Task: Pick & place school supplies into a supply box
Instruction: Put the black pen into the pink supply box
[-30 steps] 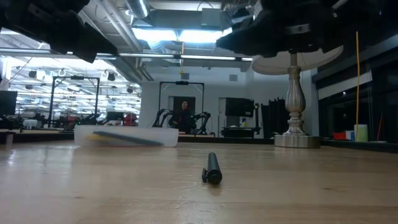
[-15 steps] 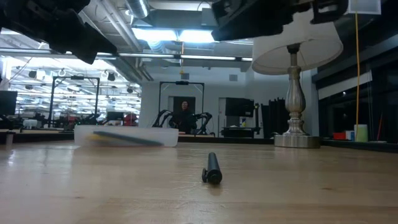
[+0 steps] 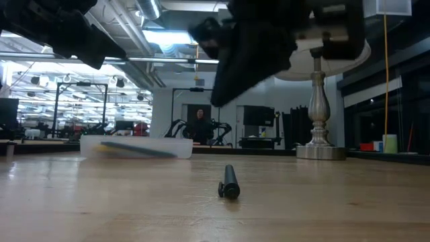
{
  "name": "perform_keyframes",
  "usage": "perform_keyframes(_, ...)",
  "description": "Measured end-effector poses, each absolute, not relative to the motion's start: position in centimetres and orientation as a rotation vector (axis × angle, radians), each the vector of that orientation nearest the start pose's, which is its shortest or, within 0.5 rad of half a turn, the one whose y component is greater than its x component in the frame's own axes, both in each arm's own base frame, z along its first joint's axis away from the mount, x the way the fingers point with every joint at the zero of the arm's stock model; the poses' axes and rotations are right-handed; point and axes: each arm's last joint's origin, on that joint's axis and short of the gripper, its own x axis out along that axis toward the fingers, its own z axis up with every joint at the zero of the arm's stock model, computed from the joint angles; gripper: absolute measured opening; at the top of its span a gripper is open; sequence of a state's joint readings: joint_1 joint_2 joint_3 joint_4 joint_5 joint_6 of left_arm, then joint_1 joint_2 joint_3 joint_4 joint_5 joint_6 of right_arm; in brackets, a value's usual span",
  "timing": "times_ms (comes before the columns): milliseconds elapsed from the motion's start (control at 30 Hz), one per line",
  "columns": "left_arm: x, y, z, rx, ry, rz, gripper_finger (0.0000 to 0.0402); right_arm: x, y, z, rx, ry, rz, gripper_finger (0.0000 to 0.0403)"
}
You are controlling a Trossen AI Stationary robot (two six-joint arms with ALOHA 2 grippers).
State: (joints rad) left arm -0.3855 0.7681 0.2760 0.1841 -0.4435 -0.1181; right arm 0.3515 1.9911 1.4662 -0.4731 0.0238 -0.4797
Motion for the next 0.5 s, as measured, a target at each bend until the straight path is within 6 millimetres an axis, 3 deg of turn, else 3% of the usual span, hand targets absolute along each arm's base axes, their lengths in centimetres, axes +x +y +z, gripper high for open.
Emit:
perform_keyframes(233, 15.6, -5.0, 19.5, 0.008, 0.28, 0.074, 0.0006, 39.8, 14.5, 17.6, -0.769, 0.976, 0.632, 0.002)
perform_keyframes(500, 15.6, -5.0, 19.5, 0.011, 0.285, 0.077, 0.0006, 39.6, 14.4, 17.6, -0.882, 0.976, 0.683, 0.0084)
